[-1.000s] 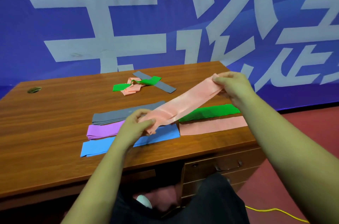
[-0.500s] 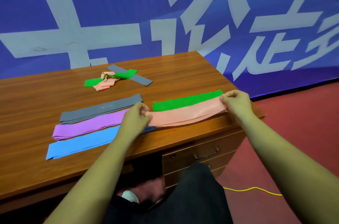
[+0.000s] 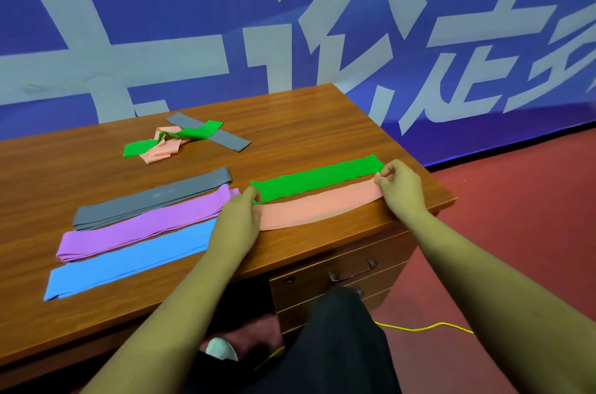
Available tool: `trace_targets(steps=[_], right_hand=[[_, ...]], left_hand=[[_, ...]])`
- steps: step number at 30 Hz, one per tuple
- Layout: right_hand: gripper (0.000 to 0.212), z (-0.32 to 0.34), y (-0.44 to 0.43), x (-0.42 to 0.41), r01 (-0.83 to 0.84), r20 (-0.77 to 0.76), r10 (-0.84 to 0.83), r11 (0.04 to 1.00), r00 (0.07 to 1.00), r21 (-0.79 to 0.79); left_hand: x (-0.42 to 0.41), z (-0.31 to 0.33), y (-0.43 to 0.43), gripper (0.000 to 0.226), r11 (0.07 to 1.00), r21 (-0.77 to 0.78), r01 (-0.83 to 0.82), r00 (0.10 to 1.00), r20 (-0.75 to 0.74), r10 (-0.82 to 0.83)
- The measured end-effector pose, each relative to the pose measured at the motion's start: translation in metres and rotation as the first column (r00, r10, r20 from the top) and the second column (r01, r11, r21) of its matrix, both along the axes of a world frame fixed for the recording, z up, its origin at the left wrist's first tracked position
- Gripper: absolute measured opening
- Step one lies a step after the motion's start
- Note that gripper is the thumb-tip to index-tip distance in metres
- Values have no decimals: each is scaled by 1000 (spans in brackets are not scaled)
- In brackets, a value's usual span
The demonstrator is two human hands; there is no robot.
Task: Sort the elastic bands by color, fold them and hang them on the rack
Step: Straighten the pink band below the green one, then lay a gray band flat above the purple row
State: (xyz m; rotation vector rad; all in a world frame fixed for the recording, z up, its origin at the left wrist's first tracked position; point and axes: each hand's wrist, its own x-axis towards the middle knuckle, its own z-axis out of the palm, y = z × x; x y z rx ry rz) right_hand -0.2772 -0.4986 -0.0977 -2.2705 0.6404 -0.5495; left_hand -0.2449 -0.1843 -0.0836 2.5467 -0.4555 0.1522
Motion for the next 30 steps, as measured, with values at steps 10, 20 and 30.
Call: trace_targets(steps=[10, 20, 30], right_hand=[[21, -11, 4, 0, -1, -65, -21, 949, 998, -317], [44, -6, 70, -5, -658, -294, 589, 663, 753, -355], [40, -11, 56, -14, -652, -306, 575, 681, 758, -335]], left_hand=[[9, -19, -7, 19, 978, 208, -28, 981, 192, -13], [24, -21, -3, 39, 893, 293, 340, 922, 82, -378], [24, -30, 9, 33, 852, 348, 391, 856, 203, -476]])
